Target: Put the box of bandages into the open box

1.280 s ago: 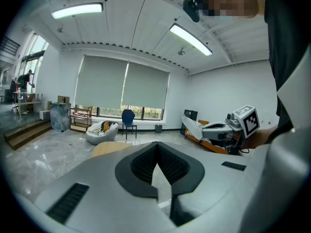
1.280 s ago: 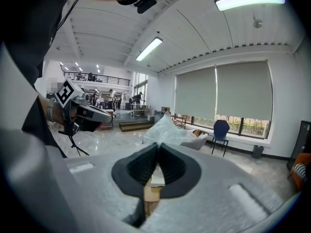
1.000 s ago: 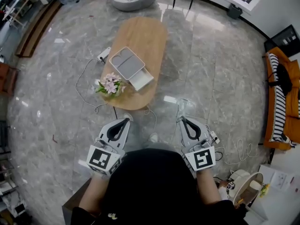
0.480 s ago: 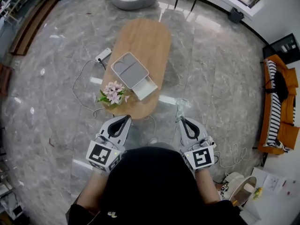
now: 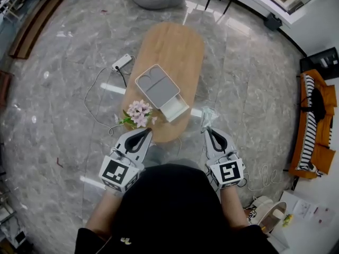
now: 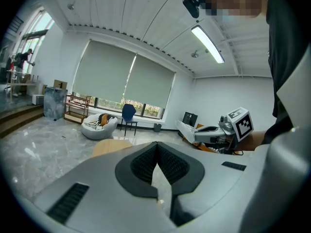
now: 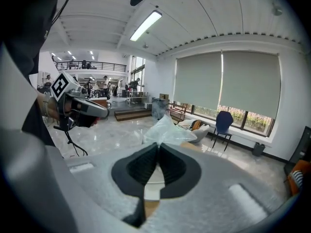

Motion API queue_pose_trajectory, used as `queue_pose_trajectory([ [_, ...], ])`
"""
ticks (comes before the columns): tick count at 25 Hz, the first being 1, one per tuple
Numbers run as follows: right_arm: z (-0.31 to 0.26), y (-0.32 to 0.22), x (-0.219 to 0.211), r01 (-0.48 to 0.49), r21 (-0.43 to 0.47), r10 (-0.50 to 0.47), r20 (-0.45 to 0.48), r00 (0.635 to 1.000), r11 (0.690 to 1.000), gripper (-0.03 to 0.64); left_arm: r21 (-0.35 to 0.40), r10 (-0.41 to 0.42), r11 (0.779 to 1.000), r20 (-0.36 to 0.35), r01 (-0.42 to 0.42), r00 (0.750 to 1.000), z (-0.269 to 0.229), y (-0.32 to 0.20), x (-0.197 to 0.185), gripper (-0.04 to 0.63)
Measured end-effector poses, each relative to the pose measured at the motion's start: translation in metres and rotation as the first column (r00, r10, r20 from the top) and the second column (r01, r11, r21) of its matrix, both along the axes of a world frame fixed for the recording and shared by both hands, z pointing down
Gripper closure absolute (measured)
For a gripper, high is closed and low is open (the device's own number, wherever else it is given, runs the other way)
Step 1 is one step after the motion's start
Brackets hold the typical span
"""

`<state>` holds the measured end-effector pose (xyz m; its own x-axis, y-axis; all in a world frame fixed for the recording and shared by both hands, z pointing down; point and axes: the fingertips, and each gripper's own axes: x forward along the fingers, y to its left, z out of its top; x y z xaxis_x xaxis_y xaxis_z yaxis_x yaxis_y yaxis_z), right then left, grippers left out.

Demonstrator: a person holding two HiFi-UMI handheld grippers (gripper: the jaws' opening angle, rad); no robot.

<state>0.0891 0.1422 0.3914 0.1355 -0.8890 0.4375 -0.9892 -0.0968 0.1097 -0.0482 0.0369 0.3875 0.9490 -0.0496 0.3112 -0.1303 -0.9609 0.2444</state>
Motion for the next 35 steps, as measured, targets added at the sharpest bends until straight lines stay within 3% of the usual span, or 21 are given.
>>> queue_pose_trajectory([
  [9, 0.028, -0.060, -0.001, 0.041, -0.095, -0.041, -0.003, 0.999, 0.995, 0.618, -0.032, -0.037, 0.999, -0.002, 0.037, 0.999, 0.010, -0.053, -0.015, 0.583],
  [17, 0.067, -0.080, 0.008, 0.179, -0.204, -0.173, 0.046, 0.984, 0.963, 0.618, -0.052, -0.136, 0.989, 0.029, 0.138, 0.990, 0.018, -0.062, -0.018, 0.583],
  [26, 0.115, -0.088, 0.027, 0.375, -0.272, -0.346, 0.151, 0.926, 0.886, 0.618, -0.046, -0.299, 0.952, 0.069, 0.302, 0.952, 0.016, -0.049, 0.002, 0.583],
  [35, 0.187, -0.090, 0.041, 0.525, -0.346, -0.470, 0.235, 0.851, 0.777, 0.618, -0.025, -0.441, 0.893, 0.147, 0.449, 0.885, 0.024, -0.033, 0.019, 0.583],
])
